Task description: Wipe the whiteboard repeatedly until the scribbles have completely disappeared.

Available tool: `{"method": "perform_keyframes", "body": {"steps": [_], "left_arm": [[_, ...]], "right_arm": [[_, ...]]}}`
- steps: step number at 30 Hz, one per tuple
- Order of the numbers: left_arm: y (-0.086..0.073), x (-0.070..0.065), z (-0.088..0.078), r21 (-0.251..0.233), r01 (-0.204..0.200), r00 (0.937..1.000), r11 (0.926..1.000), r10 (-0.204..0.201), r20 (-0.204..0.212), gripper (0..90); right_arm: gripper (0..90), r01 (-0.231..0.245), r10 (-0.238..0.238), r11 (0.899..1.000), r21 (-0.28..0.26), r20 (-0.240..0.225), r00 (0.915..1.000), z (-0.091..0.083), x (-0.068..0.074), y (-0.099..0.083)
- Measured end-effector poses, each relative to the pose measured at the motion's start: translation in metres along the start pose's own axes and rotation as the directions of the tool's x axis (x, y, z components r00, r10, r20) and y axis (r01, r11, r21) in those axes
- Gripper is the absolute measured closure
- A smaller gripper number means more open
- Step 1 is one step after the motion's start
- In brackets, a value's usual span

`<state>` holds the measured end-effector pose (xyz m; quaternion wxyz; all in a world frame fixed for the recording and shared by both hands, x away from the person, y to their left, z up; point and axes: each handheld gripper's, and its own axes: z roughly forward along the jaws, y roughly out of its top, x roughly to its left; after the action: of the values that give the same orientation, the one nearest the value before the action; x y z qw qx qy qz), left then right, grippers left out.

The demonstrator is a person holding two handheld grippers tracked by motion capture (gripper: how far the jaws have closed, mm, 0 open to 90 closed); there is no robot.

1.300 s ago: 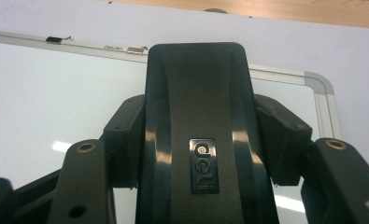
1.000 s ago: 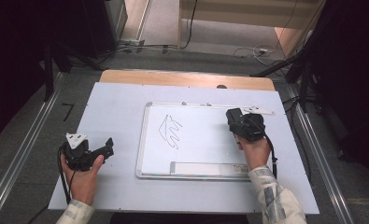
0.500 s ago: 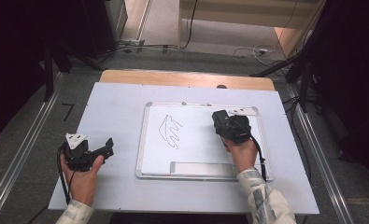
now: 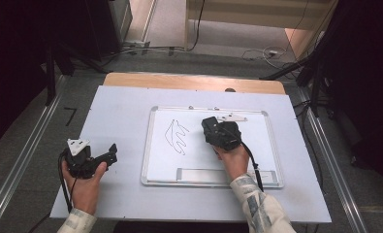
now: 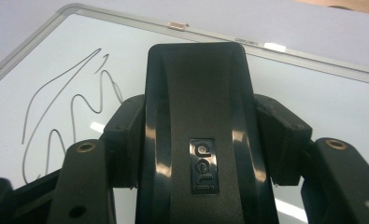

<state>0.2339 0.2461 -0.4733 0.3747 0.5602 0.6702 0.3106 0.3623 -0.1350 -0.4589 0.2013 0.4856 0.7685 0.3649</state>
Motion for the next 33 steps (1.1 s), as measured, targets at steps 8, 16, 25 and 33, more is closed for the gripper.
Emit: {"method": "perform_keyframes", "body": {"steps": [8,16,25,33], "left_arm": [[0.000,0.002,0.000,0.004,0.002,1.0000,1.0000,-0.002,0.002,4.8],[0.001,0.002,-0.001,-0.001,0.003,1.0000,1.0000,-0.003,0.006,4.8],[0.001,0.004,-0.001,-0.008,0.012,0.9999,0.9999,-0.012,0.010,4.8],[0.001,0.004,-0.001,-0.005,0.009,0.9998,0.9999,-0.009,0.015,4.8]], "right_arm": [[37.9,0.018,-0.017,1.000,0.008,-0.022,0.9996,0.009,0.014,0.001],[37.9,0.042,-0.041,0.999,0.016,-0.040,0.9984,0.017,0.030,0.002],[37.9,0.051,-0.050,0.998,0.032,-0.037,0.9981,0.030,0.041,0.004],[37.8,0.063,-0.061,0.996,0.069,-0.033,0.9976,0.044,0.046,0.000]]}}
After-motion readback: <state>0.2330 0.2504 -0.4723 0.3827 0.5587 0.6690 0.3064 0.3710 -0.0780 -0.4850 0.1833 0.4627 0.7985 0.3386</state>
